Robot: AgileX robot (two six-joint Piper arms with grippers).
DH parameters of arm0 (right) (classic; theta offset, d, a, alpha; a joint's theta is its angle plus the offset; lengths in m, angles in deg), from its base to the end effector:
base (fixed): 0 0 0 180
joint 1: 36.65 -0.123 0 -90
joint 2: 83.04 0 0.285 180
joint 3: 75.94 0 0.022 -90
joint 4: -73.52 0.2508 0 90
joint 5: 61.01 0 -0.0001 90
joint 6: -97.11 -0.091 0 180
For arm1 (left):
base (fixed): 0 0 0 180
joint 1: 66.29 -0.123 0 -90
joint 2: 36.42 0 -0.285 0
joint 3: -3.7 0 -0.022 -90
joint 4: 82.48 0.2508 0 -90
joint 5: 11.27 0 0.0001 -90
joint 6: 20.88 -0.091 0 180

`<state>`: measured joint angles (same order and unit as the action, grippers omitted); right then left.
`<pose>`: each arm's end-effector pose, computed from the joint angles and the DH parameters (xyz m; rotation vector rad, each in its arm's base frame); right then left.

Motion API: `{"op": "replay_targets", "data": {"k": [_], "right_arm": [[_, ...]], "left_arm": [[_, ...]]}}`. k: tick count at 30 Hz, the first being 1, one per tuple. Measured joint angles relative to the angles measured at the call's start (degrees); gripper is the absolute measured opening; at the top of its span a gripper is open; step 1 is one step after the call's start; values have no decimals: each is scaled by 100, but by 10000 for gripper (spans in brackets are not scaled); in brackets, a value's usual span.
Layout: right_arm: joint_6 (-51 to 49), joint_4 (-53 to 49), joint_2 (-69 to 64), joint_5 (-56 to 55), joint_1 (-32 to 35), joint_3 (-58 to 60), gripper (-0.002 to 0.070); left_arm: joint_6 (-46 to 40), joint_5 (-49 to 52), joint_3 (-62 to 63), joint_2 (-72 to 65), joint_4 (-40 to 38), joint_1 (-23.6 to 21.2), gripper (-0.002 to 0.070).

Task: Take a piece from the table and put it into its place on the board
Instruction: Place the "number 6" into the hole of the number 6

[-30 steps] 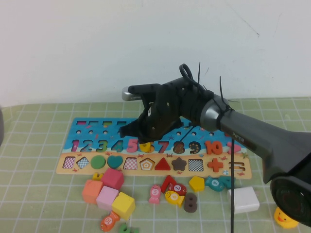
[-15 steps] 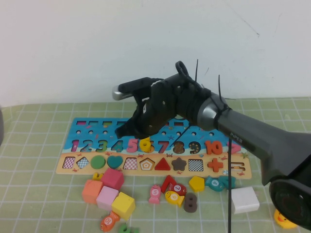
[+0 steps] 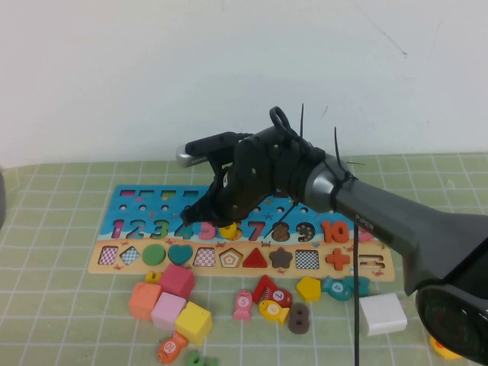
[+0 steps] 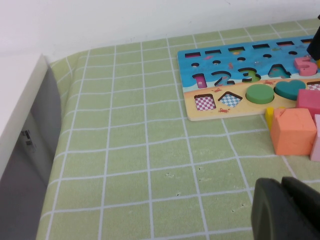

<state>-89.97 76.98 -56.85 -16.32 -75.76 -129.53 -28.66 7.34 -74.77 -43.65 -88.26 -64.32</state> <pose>0.4311 0.3554 0.1515 -0.6733 2.4833 0.3854 0.0537 -0.0048 0.1772 0.0905 1.8167 -0.0252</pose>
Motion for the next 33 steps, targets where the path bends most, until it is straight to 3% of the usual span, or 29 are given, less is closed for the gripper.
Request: {"op": "replay_targets", "data": {"k": [12, 33], "right_arm": [[-499, -273, -34, 320, 10, -192, -1], [-318, -345, -322, 301, 10, -781, -1]], "left_arm": [[0, 0, 0, 0, 0, 0, -1], [0, 0, 0, 0, 0, 0, -1]]}}
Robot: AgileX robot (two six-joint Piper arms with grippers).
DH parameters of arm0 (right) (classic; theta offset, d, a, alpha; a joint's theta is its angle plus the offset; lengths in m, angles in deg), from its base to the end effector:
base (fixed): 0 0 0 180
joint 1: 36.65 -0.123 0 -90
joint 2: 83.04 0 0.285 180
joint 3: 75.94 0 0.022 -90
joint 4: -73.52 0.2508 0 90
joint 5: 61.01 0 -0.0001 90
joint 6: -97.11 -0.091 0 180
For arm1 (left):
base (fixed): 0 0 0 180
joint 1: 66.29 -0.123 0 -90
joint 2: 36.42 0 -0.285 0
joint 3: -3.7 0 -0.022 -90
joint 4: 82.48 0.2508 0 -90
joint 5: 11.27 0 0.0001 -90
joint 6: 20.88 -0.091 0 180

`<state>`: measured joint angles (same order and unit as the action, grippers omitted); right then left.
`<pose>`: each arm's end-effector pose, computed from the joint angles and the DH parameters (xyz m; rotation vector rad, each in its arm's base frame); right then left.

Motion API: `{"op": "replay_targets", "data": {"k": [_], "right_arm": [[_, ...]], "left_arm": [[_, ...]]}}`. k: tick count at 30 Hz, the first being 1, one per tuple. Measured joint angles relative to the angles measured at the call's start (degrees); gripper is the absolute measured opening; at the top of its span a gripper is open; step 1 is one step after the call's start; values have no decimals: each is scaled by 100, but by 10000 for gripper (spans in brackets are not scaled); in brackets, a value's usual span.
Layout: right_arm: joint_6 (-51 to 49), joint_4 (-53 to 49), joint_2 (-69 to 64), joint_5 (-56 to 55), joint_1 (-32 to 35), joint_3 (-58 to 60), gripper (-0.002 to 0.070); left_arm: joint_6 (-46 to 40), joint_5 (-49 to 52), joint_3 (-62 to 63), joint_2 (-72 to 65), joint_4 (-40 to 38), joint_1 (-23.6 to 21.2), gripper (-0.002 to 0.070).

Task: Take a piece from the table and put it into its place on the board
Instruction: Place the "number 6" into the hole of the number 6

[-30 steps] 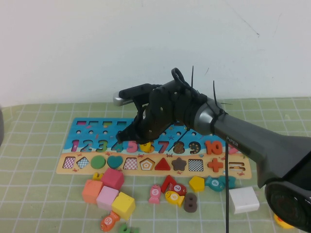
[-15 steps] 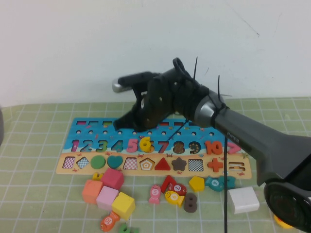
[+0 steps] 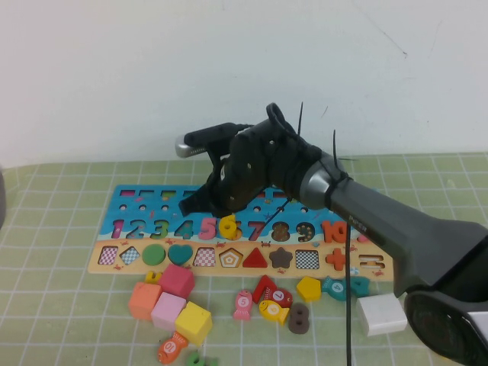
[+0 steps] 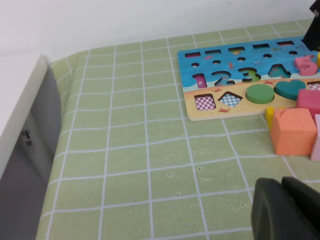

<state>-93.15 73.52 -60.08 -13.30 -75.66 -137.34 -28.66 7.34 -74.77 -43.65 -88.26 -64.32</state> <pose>0.4417 0.3578 0.1584 -0.6301 2.4584 0.3504 0.0537 -0.0048 0.1772 0.0905 1.8167 -0.0252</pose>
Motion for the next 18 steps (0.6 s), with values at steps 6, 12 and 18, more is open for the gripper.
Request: {"op": "replay_targets", "data": {"k": [6, 12, 18], "right_arm": [[0, -70, -53, 128, 0, 0, -1], [-11, -127, -76, 311, 0, 0, -1], [-11, -158, -76, 364, 10, -70, -1]], "left_arm": [[0, 0, 0, 0, 0, 0, -1], [0, 0, 0, 0, 0, 0, -1], [0, 0, 0, 0, 0, 0, -1]]}}
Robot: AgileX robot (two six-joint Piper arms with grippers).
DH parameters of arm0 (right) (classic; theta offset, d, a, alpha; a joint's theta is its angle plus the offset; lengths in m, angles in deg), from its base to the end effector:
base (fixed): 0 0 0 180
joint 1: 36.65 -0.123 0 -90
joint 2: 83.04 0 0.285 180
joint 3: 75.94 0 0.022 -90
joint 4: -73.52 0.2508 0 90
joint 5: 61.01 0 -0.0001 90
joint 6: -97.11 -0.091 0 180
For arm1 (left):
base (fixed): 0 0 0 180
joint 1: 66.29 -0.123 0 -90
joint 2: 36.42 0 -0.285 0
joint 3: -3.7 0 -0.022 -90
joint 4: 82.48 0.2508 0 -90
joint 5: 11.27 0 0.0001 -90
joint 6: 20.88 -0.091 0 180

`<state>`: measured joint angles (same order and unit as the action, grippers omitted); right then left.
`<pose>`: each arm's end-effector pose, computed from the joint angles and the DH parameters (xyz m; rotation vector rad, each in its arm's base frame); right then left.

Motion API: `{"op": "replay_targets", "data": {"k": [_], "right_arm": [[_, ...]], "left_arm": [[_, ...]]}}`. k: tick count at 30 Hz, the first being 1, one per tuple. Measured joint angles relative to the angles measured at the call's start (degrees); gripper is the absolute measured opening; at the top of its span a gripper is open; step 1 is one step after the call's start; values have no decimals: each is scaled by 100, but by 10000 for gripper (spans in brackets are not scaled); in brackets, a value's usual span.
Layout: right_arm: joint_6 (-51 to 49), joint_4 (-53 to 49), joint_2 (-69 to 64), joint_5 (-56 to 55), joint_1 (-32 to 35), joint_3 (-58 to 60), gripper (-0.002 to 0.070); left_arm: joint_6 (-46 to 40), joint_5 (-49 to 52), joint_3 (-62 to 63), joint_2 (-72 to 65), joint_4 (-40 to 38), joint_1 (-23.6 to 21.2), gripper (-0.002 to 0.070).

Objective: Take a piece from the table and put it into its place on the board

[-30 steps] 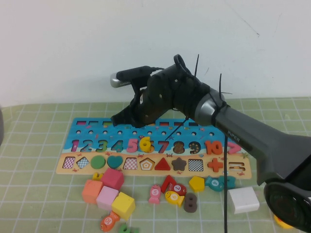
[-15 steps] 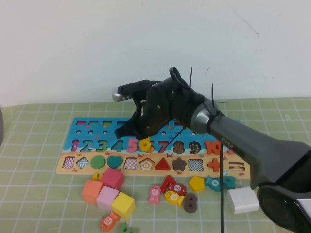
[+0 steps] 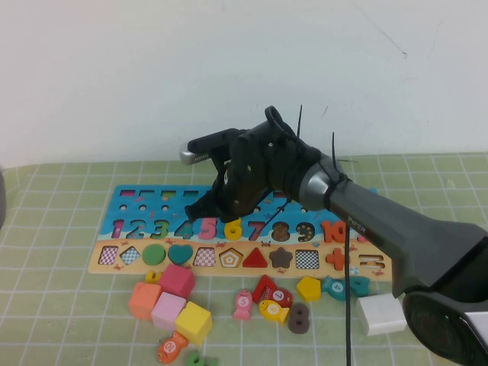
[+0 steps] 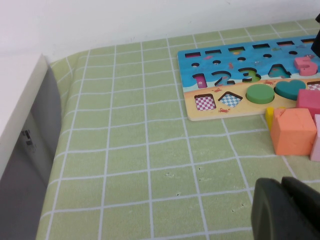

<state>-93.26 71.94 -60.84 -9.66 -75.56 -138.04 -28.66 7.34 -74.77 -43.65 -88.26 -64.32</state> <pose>0.4409 0.3534 0.1513 -0.6528 2.5097 0.2883 0.0537 -0.0048 0.1772 0.0905 1.8167 -0.0252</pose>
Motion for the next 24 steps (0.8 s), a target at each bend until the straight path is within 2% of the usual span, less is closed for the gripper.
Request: {"op": "replay_targets", "data": {"k": [5, 10, 16, 24], "right_arm": [[0, -51, 10, 120, 0, -344, -1], [66, -51, 190, 754, 0, -801, -1], [708, -51, 715, 1697, 0, -902, -1], [1584, 593, 1820, 1923, 0, -902, -1]], "left_arm": [[0, 0, 0, 0, 0, 0, -1], [0, 0, 0, 0, 0, 0, -1], [0, 0, 0, 0, 0, 0, -1], [0, 0, 0, 0, 0, 0, -1]]}}
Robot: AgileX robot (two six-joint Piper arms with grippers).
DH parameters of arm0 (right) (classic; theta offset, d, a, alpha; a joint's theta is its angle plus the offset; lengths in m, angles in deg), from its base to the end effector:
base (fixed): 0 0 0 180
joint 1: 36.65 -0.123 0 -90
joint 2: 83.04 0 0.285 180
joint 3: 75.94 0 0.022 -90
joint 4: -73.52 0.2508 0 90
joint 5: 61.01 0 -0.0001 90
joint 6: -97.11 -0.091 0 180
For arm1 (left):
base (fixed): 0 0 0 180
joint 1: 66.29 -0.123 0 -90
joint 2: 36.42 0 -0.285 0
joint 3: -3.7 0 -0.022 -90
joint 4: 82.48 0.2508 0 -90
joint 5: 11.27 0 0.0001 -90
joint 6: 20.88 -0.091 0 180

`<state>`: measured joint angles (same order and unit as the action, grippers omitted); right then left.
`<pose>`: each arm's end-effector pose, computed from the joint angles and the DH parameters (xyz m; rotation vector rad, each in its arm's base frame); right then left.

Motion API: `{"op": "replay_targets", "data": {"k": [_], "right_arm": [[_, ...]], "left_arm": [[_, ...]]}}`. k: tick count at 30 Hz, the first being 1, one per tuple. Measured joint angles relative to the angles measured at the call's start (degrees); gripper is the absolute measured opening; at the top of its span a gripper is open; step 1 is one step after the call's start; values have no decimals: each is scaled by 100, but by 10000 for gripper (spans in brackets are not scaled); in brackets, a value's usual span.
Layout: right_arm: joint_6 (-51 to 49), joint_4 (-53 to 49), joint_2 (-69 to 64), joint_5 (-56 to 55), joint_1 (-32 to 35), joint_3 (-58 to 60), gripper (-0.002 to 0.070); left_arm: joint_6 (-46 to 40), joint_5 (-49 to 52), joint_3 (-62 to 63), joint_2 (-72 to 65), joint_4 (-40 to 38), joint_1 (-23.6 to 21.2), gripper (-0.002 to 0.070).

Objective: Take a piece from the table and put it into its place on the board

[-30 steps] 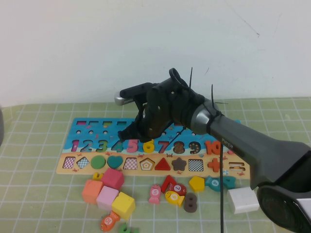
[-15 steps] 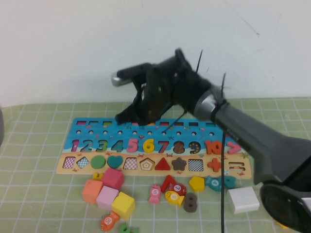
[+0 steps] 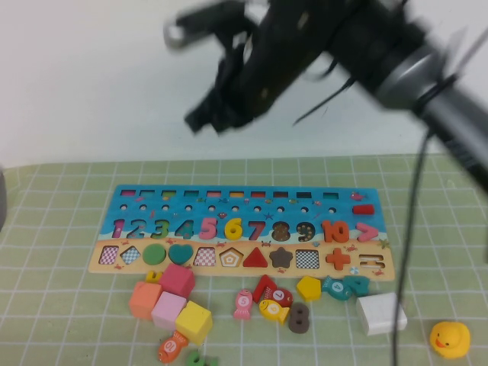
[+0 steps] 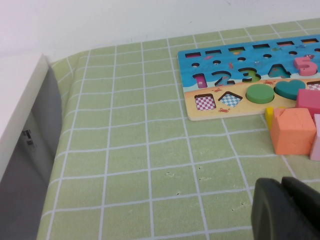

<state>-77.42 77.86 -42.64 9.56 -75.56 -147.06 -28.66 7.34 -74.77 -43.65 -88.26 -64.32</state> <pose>0.3864 0.3202 0.3516 -0.9292 2.2733 0.3589 0.0537 -0.0048 0.1772 0.0905 1.8167 -0.0252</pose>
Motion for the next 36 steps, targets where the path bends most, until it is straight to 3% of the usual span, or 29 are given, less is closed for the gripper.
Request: {"op": "replay_targets", "data": {"k": [8, 14, 20, 28, 36], "right_arm": [[549, 299, 1337, 24, 0, 123, -1], [911, 505, 2453, 24, 0, 1017, -1], [1049, 568, 4013, -461, 0, 2955, -1], [1201, 730, 6382, -2509, 0, 6478, -1], [1201, 730, 7684, -2774, 0, 8386, -1]], "left_arm": [[0, 0, 0, 0, 0, 0, -1], [0, 0, 0, 0, 0, 0, -1], [0, 0, 0, 0, 0, 0, -1], [0, 0, 0, 0, 0, 0, -1], [0, 0, 0, 0, 0, 0, -1]]}}
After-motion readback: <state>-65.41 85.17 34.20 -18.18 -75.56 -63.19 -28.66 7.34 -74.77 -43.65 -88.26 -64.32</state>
